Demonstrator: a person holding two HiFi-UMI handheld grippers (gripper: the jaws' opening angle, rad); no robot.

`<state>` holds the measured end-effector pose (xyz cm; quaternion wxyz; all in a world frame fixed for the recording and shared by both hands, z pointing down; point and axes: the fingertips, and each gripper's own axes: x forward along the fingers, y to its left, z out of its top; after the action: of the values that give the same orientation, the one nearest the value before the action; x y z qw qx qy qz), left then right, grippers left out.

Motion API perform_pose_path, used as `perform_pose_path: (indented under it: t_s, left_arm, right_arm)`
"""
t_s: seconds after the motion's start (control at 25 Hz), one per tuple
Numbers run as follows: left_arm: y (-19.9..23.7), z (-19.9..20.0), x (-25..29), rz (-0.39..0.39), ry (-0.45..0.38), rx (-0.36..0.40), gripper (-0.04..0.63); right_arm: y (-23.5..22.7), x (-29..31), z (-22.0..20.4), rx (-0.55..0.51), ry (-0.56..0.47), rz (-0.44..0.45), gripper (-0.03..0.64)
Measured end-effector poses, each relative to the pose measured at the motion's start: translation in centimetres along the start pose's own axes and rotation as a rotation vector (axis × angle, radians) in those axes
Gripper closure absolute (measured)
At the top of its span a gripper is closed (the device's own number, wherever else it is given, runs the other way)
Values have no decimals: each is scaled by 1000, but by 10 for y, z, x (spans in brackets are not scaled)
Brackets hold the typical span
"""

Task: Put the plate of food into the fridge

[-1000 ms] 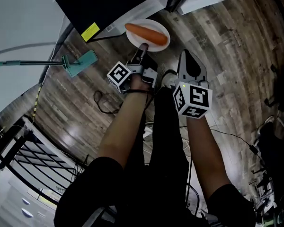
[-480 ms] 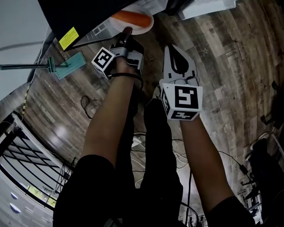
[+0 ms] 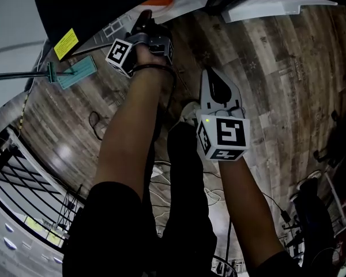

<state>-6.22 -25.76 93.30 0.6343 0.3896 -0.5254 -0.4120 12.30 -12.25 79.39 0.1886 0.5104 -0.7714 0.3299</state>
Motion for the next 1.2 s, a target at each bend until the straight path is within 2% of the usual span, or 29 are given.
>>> perform_pose_path:
  t_s: [0.12, 0.44, 0.6, 0.72, 0.8, 0.92, 1.04, 1.12, 1.2]
  left_arm:
    - [-5, 10, 9, 12, -42, 27, 569]
    - [-6, 22, 26, 120, -86, 204, 571]
    - [-8, 19, 25, 197, -69, 359, 569]
    - [-12, 17, 21, 288, -41, 495, 503]
    - [-12, 19, 16, 352, -48, 543, 479]
    - [-7, 22, 7, 431, -62, 581, 461]
    - [3, 31, -10, 521, -117, 598, 359]
    - [13, 36, -17, 535, -132, 557, 350]
    - [16, 36, -21, 505, -126, 519, 350]
  right_arm:
    - [-14, 4, -5, 10, 15, -10, 604]
    - [-32, 7, -1, 69, 10, -25, 604]
    - [-28, 7, 1, 82, 11, -19, 604]
    - [-27, 7, 2, 91, 13, -16, 604]
    - [-27, 7, 3, 99, 14, -18, 604]
    - [-28, 5, 4, 103, 13, -37, 604]
    - [-33, 3, 4, 129, 13, -79, 604]
    - [-34, 1, 2, 148, 17, -88, 604]
    - [-32, 1, 0, 143, 19, -88, 604]
